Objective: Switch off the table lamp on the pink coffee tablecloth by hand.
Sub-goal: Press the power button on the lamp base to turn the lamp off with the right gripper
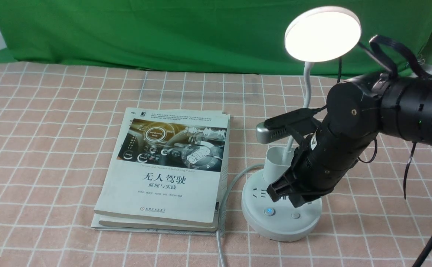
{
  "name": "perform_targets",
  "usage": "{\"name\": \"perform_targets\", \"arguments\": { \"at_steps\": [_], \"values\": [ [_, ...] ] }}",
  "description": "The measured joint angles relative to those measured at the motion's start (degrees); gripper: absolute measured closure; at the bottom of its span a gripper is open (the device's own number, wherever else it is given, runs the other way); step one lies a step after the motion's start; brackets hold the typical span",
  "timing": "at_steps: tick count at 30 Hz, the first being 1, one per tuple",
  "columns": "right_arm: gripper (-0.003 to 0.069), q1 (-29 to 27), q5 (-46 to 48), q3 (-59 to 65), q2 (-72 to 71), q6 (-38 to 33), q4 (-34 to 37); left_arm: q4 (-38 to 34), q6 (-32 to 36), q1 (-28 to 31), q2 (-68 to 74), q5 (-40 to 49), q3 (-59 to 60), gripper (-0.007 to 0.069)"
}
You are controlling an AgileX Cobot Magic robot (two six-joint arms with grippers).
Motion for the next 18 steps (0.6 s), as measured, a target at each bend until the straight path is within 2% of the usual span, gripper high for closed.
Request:
{"name": "perform_targets", "arguments": {
  "at_steps": [18],
  "values": [
    [0.0619,0.00,0.71,-0.49,3.89,-0.93,0.17,0.00,0.00,0.00,0.00,0.00,0.00,0.0618]
  ]
}}
